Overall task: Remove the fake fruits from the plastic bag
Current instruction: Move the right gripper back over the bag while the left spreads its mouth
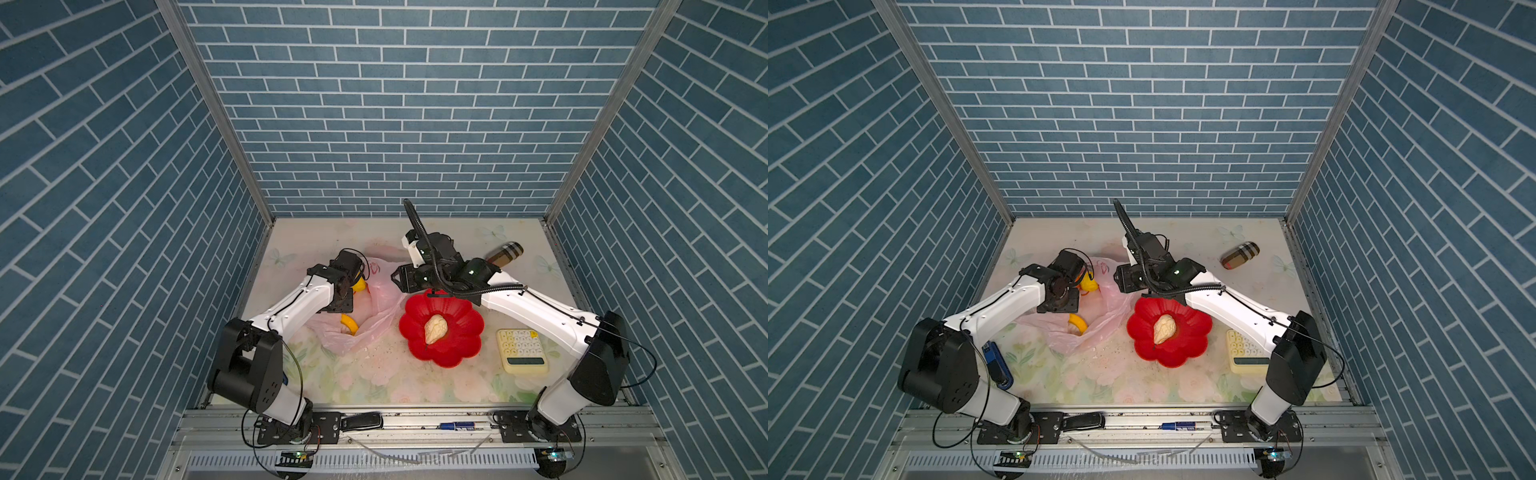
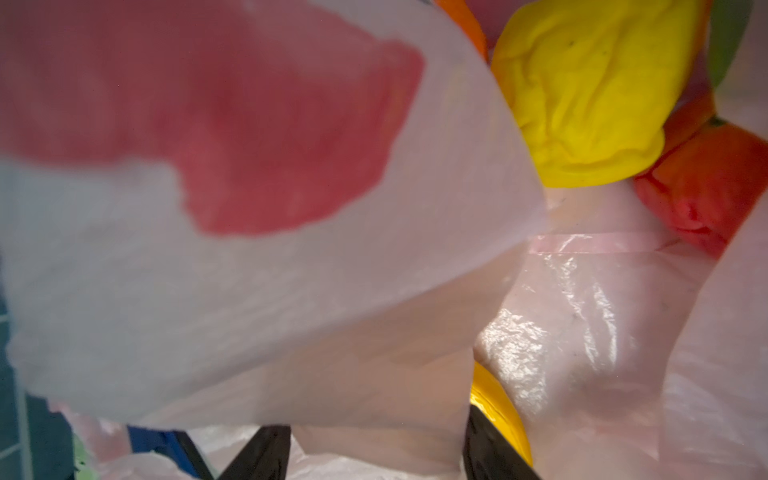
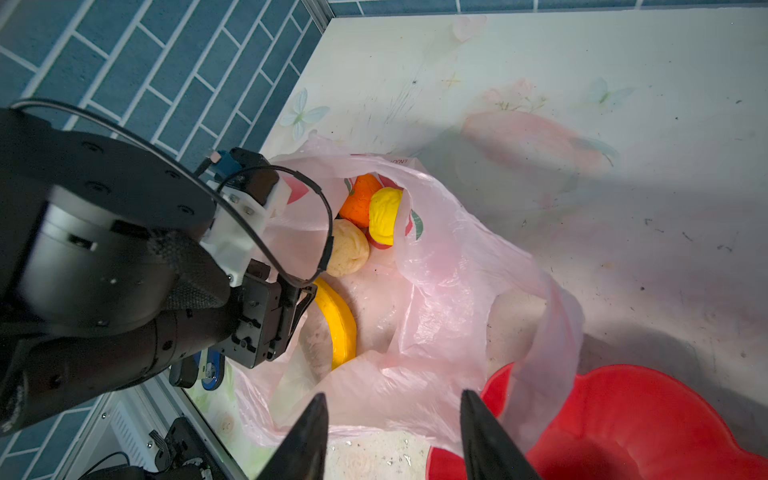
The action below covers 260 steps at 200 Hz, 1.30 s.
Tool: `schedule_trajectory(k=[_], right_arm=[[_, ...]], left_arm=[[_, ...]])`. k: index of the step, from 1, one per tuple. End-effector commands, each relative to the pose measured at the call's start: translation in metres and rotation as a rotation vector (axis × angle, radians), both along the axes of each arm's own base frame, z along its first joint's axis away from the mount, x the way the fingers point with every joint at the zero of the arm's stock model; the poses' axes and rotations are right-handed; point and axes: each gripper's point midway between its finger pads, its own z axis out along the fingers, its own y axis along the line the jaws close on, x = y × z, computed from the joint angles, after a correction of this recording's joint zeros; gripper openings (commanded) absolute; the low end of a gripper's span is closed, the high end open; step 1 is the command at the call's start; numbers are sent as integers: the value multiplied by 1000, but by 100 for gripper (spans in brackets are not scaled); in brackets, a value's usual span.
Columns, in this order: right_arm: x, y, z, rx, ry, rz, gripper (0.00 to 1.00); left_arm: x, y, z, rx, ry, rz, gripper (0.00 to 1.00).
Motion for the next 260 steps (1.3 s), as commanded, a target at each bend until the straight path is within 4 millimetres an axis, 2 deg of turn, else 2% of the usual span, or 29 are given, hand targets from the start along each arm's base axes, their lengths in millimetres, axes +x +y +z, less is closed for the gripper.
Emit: schedule_trajectory(k=[1,39,76,118,155,199,225,260], right_arm=[[-2,-3,11,43,-8,-5,51],[-1,-3,9,44,-9,-5,50],[-14,20,-3,47,34,77,50],[-29,57,-20,24,58,138,50],[-35,93,-48,29,109,186,50],[-26,126,-72,33,153,189,59],[-15,143,-88,72,205,120,62],[1,165,-101,171,270,23,68]], left_arm=[[2,4,4,63,-1,1,53],[2,4,0,64,-7,17,26],[-6,16,17,65,-88,69,12],[-18,22,37,-4,-228,129,10],[-26,23,38,-54,-271,145,10],[-31,19,31,-104,-284,144,10],[-33,17,32,-136,-307,150,10],[-36,17,34,-162,-330,154,9]])
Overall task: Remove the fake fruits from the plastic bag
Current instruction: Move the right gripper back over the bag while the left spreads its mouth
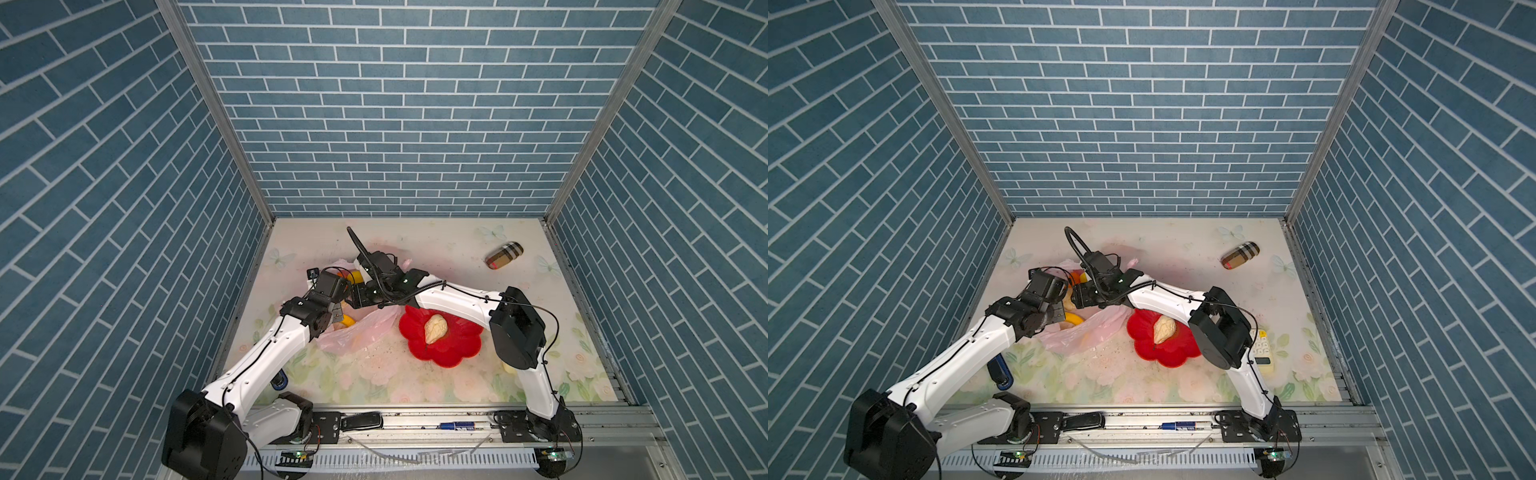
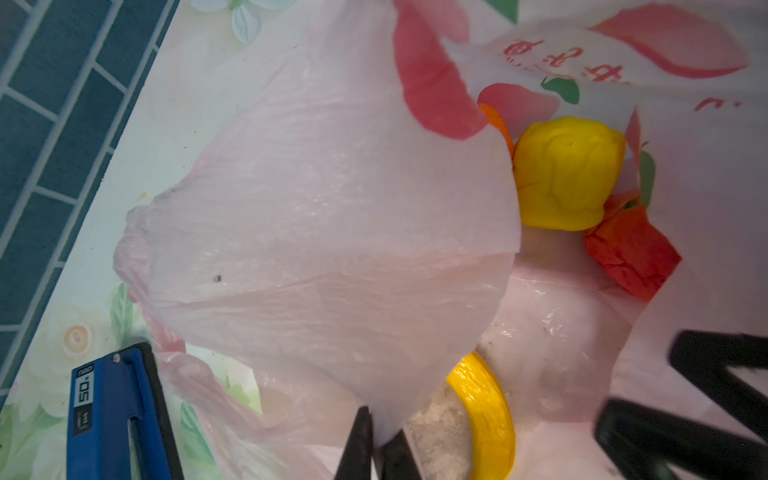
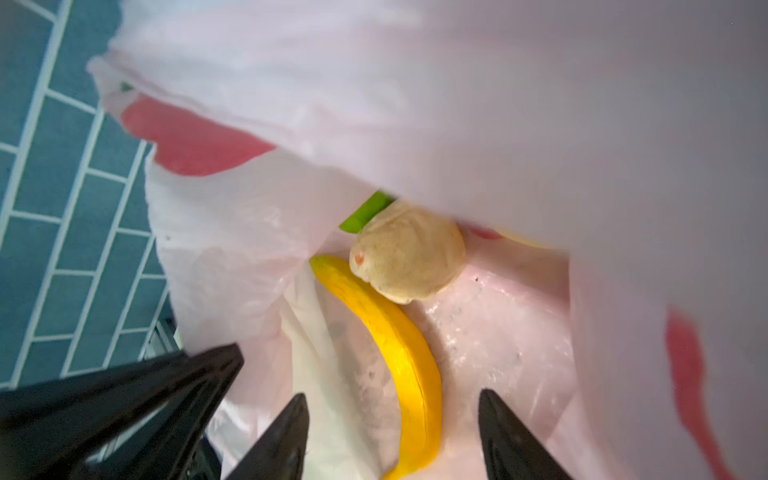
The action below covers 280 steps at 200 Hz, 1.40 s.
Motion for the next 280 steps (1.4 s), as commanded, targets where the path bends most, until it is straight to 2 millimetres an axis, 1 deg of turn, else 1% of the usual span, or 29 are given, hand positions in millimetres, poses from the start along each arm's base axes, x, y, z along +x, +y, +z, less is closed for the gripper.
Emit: schedule_trajectory(k=[1,7,8,10,18,45,68,106,138,189,245,265,280], right_arm=[[13,25,11,112,54,-95,68],[15,27,16,126,57,-107,68],[15,27,7,114,65,-110,68],[16,28,1,106,70,-115,69],[20,30,-4,101,76,-133,70],[28,34,-10,111,97,-189,73],[33,38,-16,129,126,-233,74],[39,49,-19,176,153,-249,76],[42,57,-22,173,165,-252,76],[47,54,-38,102,177,-287,76],[47,54,-59,43,194,-300,76],[46,54,-64,31,199,-297,74],[45,54,-67,26,202,-295,70]], left_arm=[[-3,-1,-1,-24,-18,7,9],[-2,-1,0,-27,-24,8,9],[-2,-1,1,-27,-25,7,9],[-3,-1,0,-27,-25,7,9],[-3,-1,1,-32,-31,8,9],[-3,-2,3,-52,-52,6,9],[-3,-3,2,-60,-59,3,9],[-3,-6,1,-77,-64,-4,8],[-2,-9,1,-93,-71,-12,8],[-1,-13,-3,-111,-72,-25,8],[2,-14,-7,-111,-69,-23,7],[3,-14,-8,-112,-69,-20,7],[4,-14,-8,-113,-69,-17,7]])
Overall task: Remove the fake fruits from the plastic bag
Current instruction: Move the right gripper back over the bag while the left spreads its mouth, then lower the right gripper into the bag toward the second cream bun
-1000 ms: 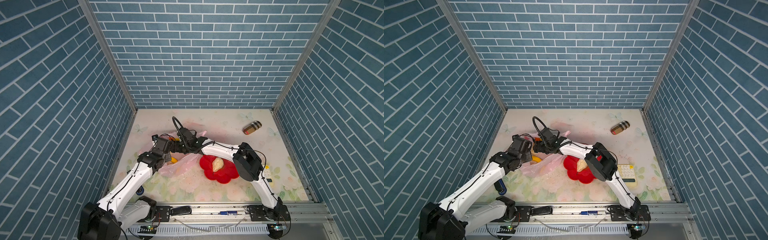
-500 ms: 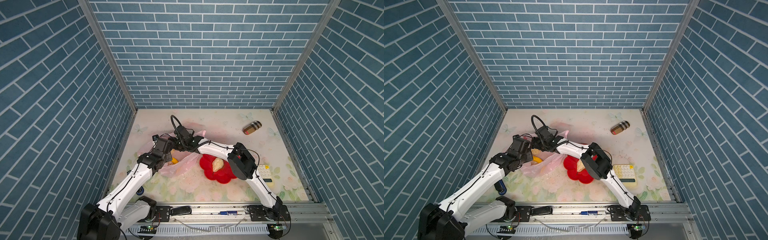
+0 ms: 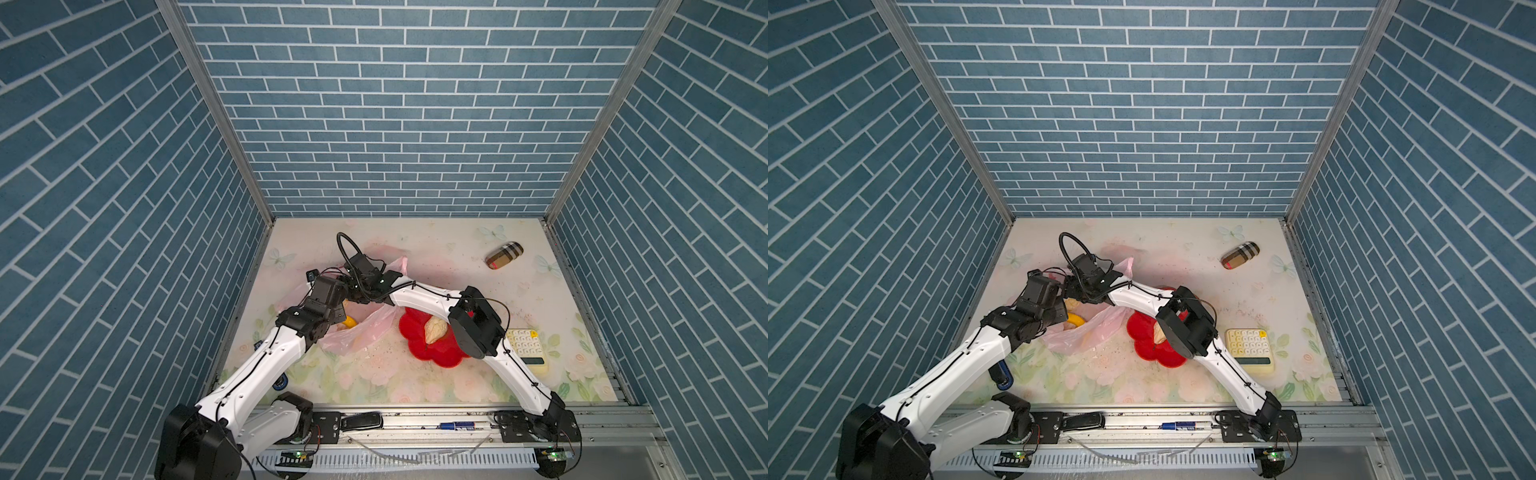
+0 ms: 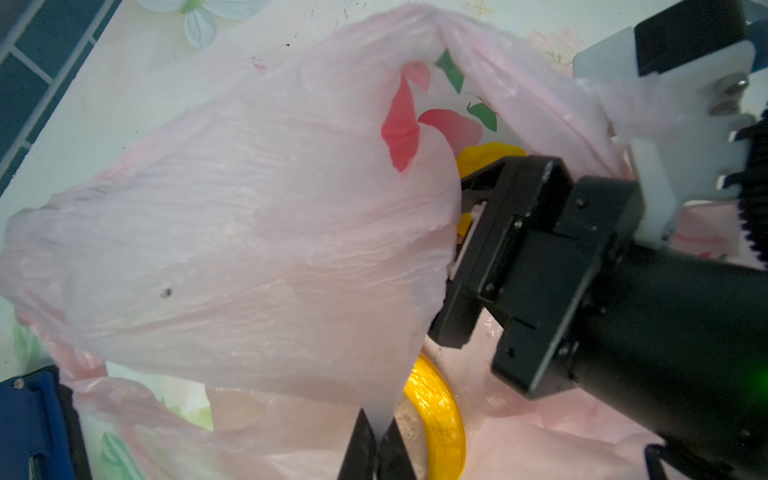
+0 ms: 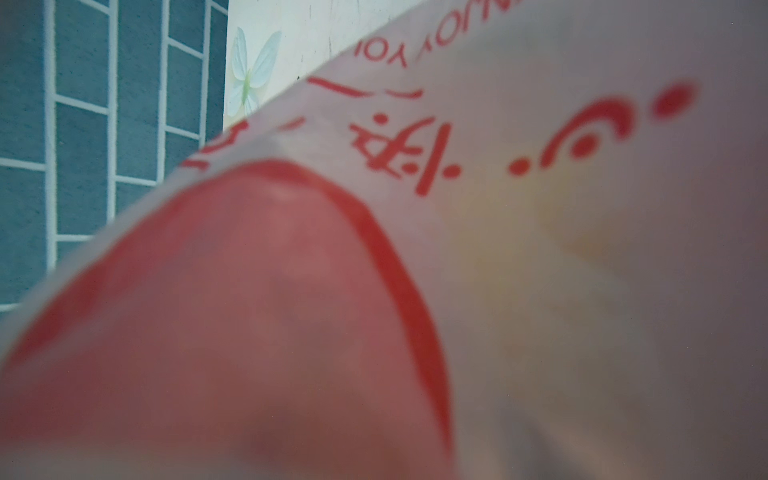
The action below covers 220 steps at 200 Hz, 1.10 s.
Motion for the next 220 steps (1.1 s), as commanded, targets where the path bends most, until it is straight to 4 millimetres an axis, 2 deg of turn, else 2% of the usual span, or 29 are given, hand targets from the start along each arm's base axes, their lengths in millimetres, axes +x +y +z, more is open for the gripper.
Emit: schedule_trajectory(k=[1,60,110,131,157,186,202,220], right_arm=[[-1,-2,-11,-37,28,-24,70],[-4,-3,-16,-45,42,-16,52],[-15,-6,-18,-57,49,3,54],[-26,-7,-22,-73,64,19,55],[-47,-5,-27,-88,78,48,60],[-54,-10,-32,-112,82,53,62],[-55,-15,-33,-122,81,49,59],[-55,-19,-33,-124,78,44,48]], left_arm=[[-1,2,-7,4,14,8,7],[4,5,-8,-4,13,25,7],[2,10,-7,-9,8,37,7],[2,10,-5,-14,1,41,7],[2,11,-3,-17,-8,44,7],[2,11,-1,-24,-16,48,7],[1,12,0,-27,-21,52,7],[-1,12,0,-27,-23,54,7]])
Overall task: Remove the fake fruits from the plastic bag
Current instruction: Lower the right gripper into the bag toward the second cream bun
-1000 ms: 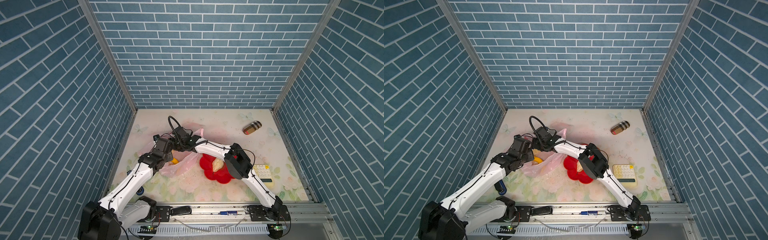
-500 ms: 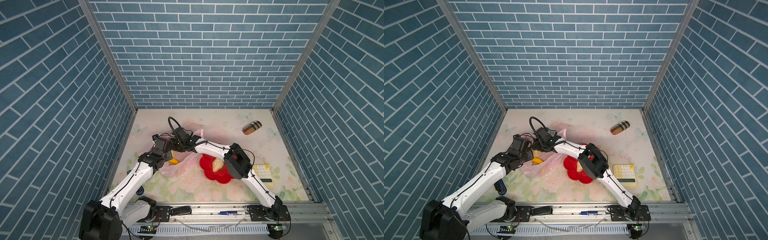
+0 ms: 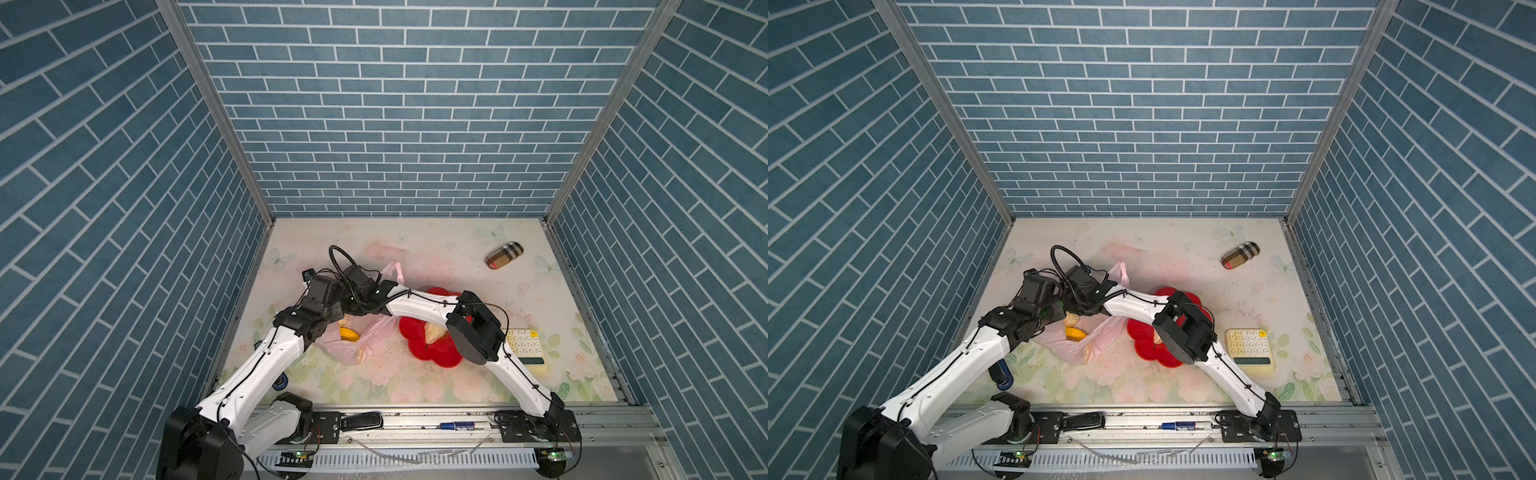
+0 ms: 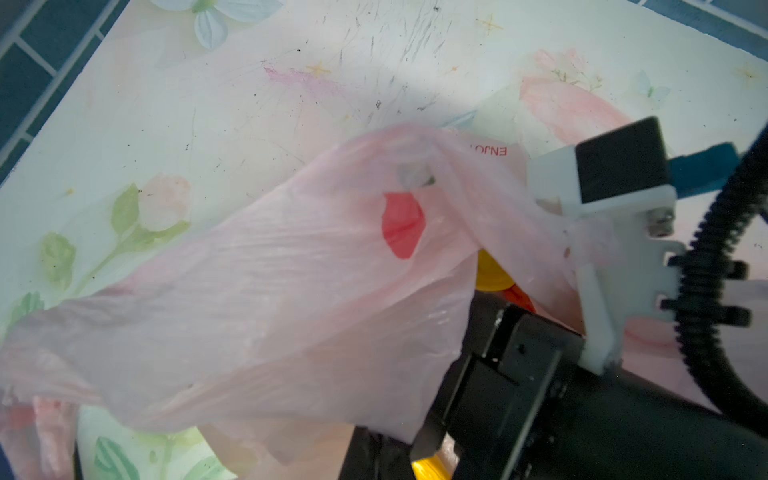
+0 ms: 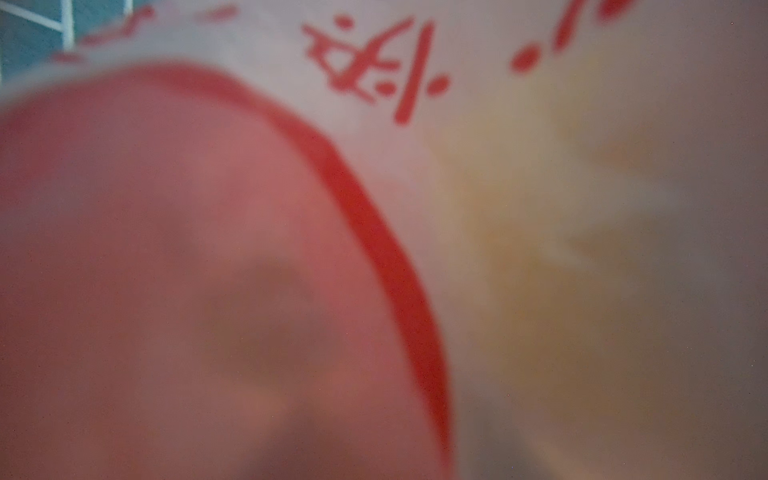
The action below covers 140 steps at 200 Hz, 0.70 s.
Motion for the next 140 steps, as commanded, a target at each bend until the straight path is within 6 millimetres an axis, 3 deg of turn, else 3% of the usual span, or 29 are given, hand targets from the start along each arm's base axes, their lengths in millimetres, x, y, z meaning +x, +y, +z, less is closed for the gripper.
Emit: schedule_trajectory(k=[1,57,63,140], right_arm=[[-12,-21,-18,-87,36,-8,48],[-10,-28,-3,-73,-2,-5,24],[-10,-29,-2,-71,-6,-6,22],[2,-40,25,-13,-61,8,10]], left_arm=[[-4,4,-2,-3,-5,18,7],[-4,4,-2,-5,-6,21,7],[-9,6,-11,2,15,22,7],[-8,3,-18,-14,24,22,7]])
